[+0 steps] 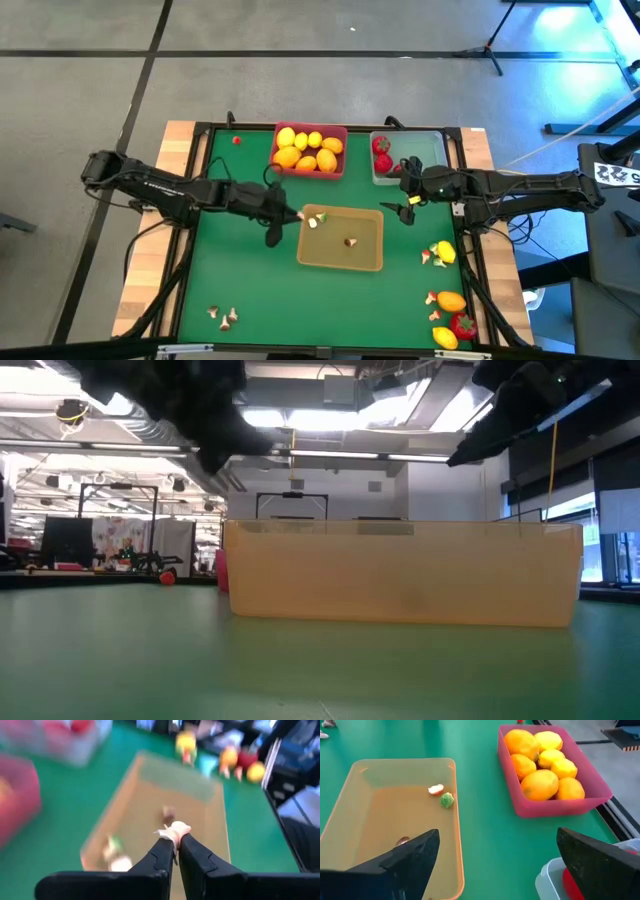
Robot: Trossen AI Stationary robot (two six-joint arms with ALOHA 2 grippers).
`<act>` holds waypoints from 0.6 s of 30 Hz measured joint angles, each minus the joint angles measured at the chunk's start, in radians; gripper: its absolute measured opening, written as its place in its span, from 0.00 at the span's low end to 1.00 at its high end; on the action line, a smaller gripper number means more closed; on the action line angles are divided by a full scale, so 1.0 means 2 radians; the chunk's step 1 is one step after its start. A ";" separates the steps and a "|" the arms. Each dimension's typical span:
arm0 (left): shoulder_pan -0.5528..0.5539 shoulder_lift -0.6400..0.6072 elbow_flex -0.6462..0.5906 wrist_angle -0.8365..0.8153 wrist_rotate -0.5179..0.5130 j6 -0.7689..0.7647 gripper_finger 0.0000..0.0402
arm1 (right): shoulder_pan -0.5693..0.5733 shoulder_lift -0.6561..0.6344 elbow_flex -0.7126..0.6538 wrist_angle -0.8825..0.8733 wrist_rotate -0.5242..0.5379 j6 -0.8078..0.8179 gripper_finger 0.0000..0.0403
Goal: Sort produce into baskets
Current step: Put the light brown mushroom into the orange bin
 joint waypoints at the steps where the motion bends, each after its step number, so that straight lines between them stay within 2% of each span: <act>1: 0.001 0.000 0.000 0.018 -0.012 0.013 0.05 | 0.000 0.001 0.000 0.009 0.000 -0.005 0.99; 6: 0.004 0.016 0.001 0.080 -0.076 0.052 0.05 | 0.000 0.003 0.000 0.023 -0.002 -0.009 0.99; 9: 0.004 0.043 0.006 0.109 -0.078 0.051 0.05 | 0.000 0.005 0.000 0.021 -0.003 -0.007 0.99; 15: 0.018 0.099 0.035 0.113 -0.080 0.050 0.05 | 0.000 0.004 0.000 0.022 0.000 -0.006 0.99; 18: 0.028 0.127 0.053 0.113 -0.080 0.050 0.10 | 0.000 0.004 0.000 0.020 0.000 -0.006 0.99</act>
